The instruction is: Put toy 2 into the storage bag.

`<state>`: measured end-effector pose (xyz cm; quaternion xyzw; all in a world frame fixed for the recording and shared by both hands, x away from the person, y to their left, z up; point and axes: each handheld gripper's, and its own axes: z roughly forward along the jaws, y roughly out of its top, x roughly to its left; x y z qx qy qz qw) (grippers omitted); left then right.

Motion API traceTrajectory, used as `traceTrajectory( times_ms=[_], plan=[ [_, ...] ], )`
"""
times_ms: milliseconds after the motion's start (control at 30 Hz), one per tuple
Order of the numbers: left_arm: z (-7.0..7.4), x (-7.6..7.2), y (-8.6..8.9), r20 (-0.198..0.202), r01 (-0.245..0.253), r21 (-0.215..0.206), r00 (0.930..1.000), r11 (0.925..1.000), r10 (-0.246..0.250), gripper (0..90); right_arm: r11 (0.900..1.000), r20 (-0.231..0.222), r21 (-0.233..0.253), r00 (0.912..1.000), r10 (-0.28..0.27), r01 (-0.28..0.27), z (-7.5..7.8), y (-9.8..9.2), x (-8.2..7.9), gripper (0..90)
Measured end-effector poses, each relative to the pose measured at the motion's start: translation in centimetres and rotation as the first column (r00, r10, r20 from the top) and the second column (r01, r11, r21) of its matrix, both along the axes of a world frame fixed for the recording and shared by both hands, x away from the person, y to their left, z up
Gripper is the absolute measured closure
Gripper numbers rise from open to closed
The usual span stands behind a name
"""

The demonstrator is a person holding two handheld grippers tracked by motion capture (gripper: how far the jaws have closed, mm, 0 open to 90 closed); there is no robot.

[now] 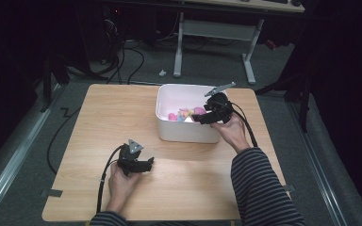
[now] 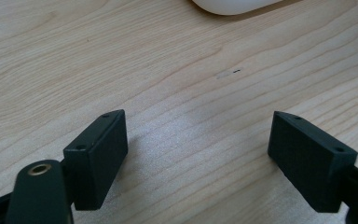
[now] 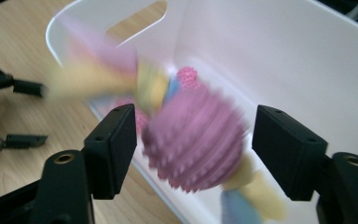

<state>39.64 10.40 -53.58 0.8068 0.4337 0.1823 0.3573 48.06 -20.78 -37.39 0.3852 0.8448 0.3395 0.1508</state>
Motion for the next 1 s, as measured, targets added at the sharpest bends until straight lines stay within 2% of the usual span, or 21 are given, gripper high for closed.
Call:
traceTrajectory(
  times_ms=[200,467,567,800,1000],
  plan=[
    [0.0,0.0,0.0,0.0,-0.001,-0.002,1.0,1.0,0.001,20.1,1.0,0.033,0.027,0.9994,-0.009,0.008,0.6,-0.9,-0.9,25.5],
    [0.0,0.0,0.0,0.001,-0.001,-0.001,1.0,1.0,0.001,20.1,0.995,0.076,0.084,0.9957,-0.053,0.047,0.5,-3.8,-3.8,28.5],
    [0.0,0.0,0.0,0.001,-0.001,-0.001,1.0,1.0,0.001,20.1,0.99,0.091,0.112,0.9916,-0.092,0.081,0.2,-5.3,-5.3,30.3],
    [0.0,0.0,0.0,0.001,-0.001,-0.001,1.0,1.0,0.001,20.1,0.981,0.114,0.147,0.9834,-0.141,0.124,-0.7,-7.9,-8.0,32.0],
    [0.0,0.0,0.0,0.001,-0.001,-0.001,1.0,1.0,0.001,20.1,0.971,0.104,0.176,0.9774,-0.184,0.164,-1.4,-9.6,-9.4,33.1]
  ],
)
